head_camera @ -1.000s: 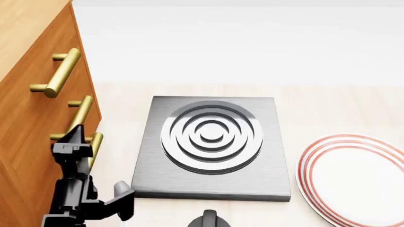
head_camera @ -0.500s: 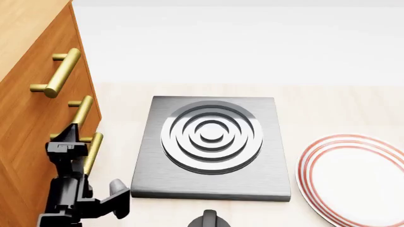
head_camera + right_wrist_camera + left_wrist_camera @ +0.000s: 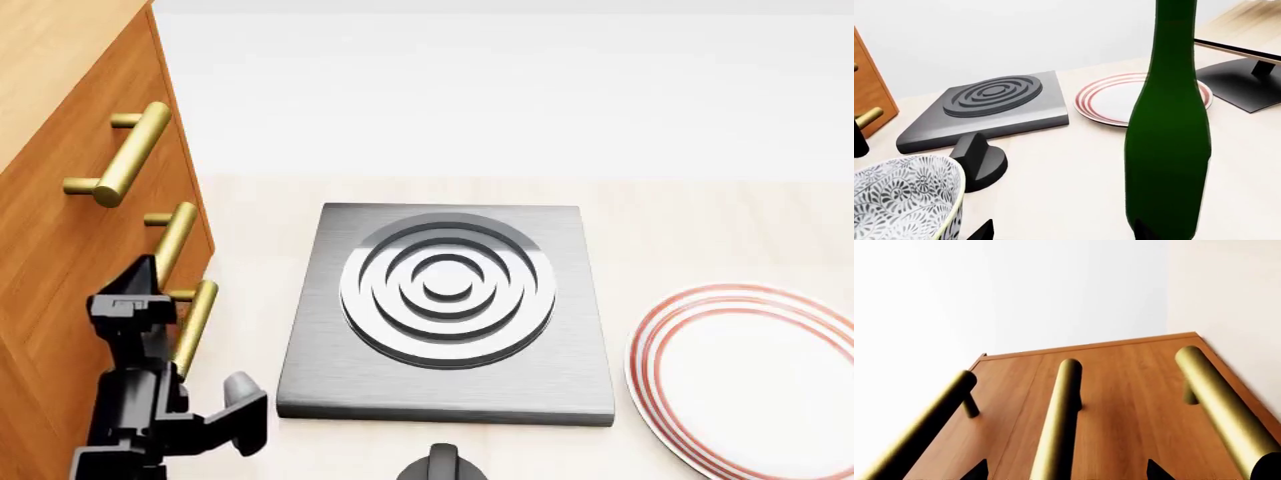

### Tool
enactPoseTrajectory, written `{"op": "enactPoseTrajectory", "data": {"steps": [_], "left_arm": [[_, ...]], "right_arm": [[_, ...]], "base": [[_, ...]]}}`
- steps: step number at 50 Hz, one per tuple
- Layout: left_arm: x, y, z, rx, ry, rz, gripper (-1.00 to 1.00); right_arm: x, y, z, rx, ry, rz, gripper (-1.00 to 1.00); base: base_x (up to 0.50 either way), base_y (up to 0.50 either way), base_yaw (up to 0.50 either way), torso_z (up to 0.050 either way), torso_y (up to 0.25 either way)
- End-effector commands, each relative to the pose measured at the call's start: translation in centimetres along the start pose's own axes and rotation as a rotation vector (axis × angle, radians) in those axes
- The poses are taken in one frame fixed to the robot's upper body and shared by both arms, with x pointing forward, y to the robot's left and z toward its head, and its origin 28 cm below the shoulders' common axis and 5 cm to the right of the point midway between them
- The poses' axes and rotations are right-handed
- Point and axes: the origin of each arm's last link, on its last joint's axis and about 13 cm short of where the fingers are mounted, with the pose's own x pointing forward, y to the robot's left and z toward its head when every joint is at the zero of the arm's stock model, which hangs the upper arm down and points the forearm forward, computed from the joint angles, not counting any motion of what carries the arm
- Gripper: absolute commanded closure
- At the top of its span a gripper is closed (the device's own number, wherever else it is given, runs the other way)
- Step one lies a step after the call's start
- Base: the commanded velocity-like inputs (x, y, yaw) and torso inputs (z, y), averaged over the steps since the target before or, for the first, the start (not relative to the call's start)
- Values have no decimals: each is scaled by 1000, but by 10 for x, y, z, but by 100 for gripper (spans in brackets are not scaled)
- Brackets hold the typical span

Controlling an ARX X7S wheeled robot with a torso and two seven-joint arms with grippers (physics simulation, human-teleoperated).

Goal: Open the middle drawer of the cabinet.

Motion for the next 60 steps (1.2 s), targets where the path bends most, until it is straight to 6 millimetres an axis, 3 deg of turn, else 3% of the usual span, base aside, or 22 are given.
{"op": "enactPoseTrajectory", "data": {"steps": [1,43,44,60], "left_arm": [[2,2,-3,3,12,3,-100],[-3,-6,-9,1,34,-20,-100],[-4,-6,-9,0,32,-21,100],[-3,-6,-8,-6,30,-17,100]], "right_arm": [[0,0,0,-1,2,0,-100],[0,0,-3,-5,8,1,-100],[0,0,-2,-5,7,0,-100],[0,0,-3,-6,8,-1,-100]], "base": [[0,0,0,0,0],[0,0,0,0,0],[0,0,0,0,0],[0,0,0,0,0]]}}
